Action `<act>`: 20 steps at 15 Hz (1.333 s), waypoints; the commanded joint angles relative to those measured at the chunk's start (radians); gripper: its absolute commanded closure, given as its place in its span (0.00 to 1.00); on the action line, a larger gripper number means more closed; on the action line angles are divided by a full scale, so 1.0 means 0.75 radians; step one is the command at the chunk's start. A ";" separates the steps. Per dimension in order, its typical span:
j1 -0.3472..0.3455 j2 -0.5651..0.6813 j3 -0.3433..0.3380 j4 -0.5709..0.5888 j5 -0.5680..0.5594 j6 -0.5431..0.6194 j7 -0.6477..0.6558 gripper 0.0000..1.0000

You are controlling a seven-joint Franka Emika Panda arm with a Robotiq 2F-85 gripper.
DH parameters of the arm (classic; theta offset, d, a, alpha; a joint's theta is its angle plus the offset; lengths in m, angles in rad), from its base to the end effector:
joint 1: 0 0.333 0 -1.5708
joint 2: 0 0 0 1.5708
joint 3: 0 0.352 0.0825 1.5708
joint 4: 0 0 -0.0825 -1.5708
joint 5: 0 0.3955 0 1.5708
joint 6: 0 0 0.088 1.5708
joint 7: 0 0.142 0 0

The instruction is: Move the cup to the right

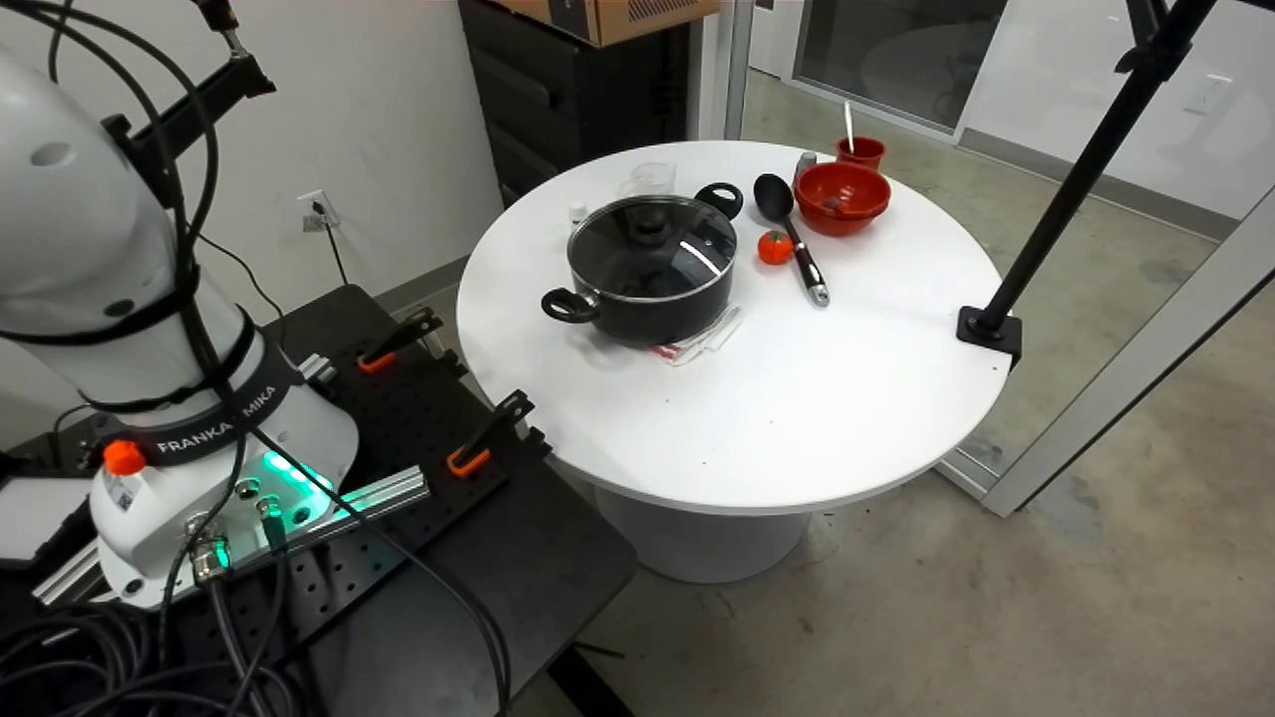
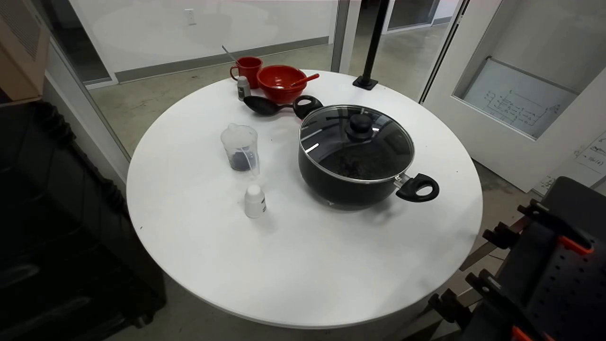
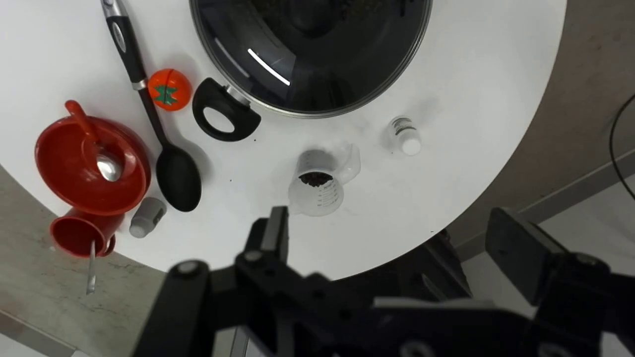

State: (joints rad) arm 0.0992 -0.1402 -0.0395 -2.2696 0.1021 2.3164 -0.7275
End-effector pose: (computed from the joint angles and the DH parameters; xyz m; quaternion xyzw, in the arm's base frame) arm 0.5234 0.0355 0.4304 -0.9301 -0.3526 -0.1022 0.0104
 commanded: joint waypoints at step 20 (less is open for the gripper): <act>0.011 0.922 0.252 1.014 -0.227 -0.252 -0.082 0.00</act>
State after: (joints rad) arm 0.0988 0.4877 0.1318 -1.5823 -0.0246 2.1874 -0.7751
